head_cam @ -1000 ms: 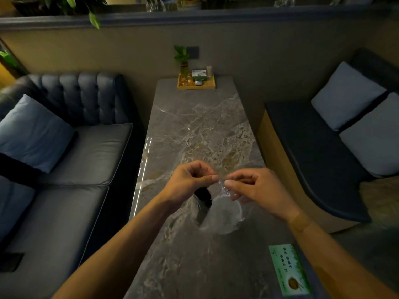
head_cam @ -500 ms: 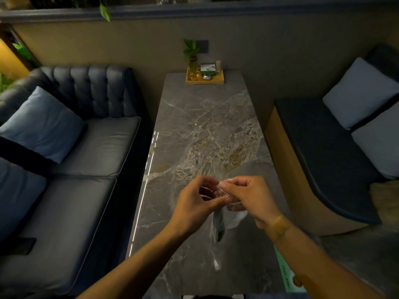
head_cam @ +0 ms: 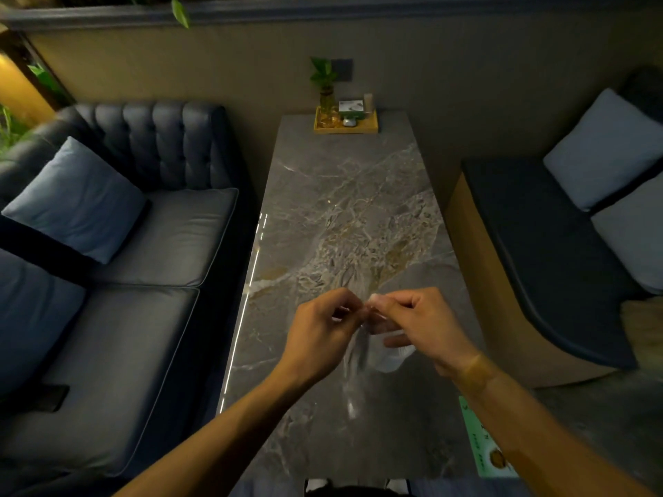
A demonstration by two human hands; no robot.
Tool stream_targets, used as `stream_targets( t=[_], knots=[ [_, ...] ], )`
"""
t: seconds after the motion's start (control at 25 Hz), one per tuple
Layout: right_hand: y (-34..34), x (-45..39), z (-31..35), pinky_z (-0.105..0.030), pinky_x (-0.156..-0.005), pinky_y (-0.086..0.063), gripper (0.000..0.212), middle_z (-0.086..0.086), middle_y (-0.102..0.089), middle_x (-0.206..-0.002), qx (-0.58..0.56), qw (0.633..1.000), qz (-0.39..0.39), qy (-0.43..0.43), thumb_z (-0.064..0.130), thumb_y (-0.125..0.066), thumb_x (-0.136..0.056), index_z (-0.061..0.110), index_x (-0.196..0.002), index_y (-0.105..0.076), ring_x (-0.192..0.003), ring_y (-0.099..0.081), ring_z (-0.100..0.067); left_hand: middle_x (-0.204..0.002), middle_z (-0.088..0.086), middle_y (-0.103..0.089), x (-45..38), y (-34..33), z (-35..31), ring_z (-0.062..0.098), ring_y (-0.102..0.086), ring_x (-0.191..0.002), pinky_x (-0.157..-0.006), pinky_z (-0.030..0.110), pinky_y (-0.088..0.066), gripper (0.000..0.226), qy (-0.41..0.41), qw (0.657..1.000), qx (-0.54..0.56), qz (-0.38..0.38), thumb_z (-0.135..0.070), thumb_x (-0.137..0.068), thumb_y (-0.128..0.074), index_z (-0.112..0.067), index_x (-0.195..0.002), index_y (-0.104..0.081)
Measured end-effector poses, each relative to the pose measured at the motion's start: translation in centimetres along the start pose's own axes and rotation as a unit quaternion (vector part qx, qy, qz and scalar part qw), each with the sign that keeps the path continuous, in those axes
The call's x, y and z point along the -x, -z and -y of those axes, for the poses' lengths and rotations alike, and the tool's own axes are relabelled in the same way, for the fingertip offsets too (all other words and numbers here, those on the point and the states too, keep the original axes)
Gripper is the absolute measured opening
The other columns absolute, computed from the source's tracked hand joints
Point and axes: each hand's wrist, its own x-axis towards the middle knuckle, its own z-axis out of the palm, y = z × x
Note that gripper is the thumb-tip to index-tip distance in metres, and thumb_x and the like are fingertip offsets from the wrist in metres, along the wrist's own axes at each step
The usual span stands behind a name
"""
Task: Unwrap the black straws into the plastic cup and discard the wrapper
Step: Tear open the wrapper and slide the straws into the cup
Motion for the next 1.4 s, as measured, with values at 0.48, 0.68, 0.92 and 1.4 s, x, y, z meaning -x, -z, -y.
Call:
stream_targets(
  t=[0.48, 0.68, 0.92, 1.4],
  knots=[
    [4.1, -1.2, -0.2, -0.016, -0.047, -0.05, 0.022, -0.009, -0.072, -0.067, 0.05, 0.989, -0.133, 0.048, 0.019, -0.063, -0.088, 0.007, -0.071, -0.07, -0.059, -0.068, -0.014, -0.095, 0.007, -0.07, -0.5, 2.8, 1.0, 0.028, -0.067, -0.094, -0.083, 0.049, -0.056, 0.016, 0.088, 0.974, 0.204, -0.036, -0.03, -0.09, -0.061, -0.014, -0.094, -0.061],
    [5.1, -1.8, -0.3, -0.035, -0.082, -0.055, 0.042, -0.014, -0.066, -0.109, 0.005, 0.998, -0.017, 0.057, 0.049, -0.067, -0.08, 0.014, -0.102, -0.066, -0.103, -0.064, -0.024, -0.092, 0.001, -0.074, -2.0, 3.4, -0.4, 0.024, -0.071, -0.095, -0.089, 0.042, -0.057, 0.021, 0.026, 0.962, 0.273, 0.0, -0.024, -0.092, -0.052, -0.004, -0.098, -0.054],
    [5.3, -3.3, -0.6, -0.026, -0.107, -0.037, 0.109, 0.025, -0.032, -0.147, 0.068, 0.977, 0.19, 0.072, 0.012, -0.087, -0.064, 0.048, -0.145, -0.022, -0.141, -0.026, -0.005, -0.079, 0.0, -0.068, -4.9, 5.5, -1.4, 0.019, -0.068, -0.08, -0.079, 0.036, -0.056, 0.009, 0.023, 0.937, 0.346, 0.039, -0.014, -0.1, -0.046, -0.007, -0.097, -0.052],
    [0.7, -3.7, -0.1, -0.024, -0.088, -0.054, 0.028, 0.002, -0.074, -0.102, 0.056, 0.983, 0.018, 0.174, 0.014, -0.079, -0.076, 0.013, -0.102, -0.071, -0.098, -0.068, -0.01, -0.103, -0.001, -0.072, -5.9, 4.9, 1.1, 0.016, -0.068, -0.094, -0.084, 0.036, -0.053, 0.039, 0.102, 0.928, 0.352, 0.074, -0.056, -0.086, -0.058, -0.024, -0.108, -0.064]
  ],
)
